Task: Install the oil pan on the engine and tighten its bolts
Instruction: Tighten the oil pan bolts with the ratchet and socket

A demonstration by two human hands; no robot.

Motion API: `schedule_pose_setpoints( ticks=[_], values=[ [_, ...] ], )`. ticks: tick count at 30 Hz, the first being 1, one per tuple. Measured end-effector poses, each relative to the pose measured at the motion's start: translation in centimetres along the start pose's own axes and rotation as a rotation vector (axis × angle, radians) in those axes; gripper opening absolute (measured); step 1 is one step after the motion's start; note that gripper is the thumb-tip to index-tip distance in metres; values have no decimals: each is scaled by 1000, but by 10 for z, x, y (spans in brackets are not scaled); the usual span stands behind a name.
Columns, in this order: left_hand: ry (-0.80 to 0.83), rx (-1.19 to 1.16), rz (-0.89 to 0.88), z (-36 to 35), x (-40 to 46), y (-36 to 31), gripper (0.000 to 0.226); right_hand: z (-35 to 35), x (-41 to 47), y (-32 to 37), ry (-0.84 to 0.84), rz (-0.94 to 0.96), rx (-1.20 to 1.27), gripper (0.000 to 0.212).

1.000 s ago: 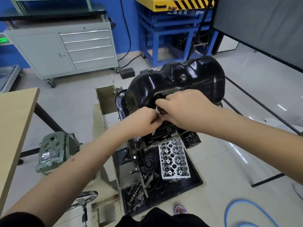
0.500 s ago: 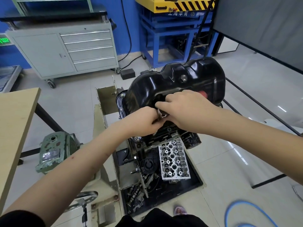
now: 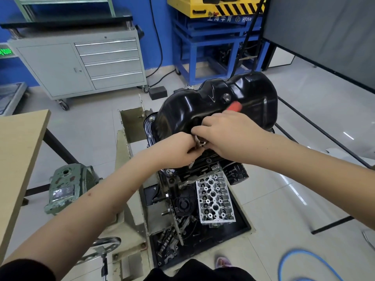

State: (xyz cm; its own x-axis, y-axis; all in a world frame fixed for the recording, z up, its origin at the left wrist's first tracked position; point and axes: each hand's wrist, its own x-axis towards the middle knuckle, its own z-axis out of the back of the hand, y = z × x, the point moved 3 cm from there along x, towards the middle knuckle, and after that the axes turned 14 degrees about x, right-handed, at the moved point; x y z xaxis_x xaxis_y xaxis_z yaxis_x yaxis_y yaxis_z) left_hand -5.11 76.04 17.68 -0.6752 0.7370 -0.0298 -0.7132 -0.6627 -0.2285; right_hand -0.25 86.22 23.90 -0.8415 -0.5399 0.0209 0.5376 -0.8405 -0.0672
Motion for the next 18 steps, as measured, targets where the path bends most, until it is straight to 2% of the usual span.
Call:
schedule_pose_setpoints(
  ticks=[1,5,8,11,13,18],
  values=[
    [1,-8,4,1,-1,0,40,1,0,0,-20,-9,-18,27],
    [-21,-29,34,1,-3,-1,39,5,-1,6,-15,-133,-24,39],
    [-34,-17,48,-2,-1,-2,40,-1,-2,6,-58,-29,-24,23],
    [-20,-29,30,-4,0,-1,43,-1,-2,0,-4,61,-42,29],
    [7,-36,20,-4,0,-2,39,1,-3,-1,4,60,-44,25],
    [37,-18,60,-3,1,-4,38,5,-6,3,29,-166,74,46]
  ],
)
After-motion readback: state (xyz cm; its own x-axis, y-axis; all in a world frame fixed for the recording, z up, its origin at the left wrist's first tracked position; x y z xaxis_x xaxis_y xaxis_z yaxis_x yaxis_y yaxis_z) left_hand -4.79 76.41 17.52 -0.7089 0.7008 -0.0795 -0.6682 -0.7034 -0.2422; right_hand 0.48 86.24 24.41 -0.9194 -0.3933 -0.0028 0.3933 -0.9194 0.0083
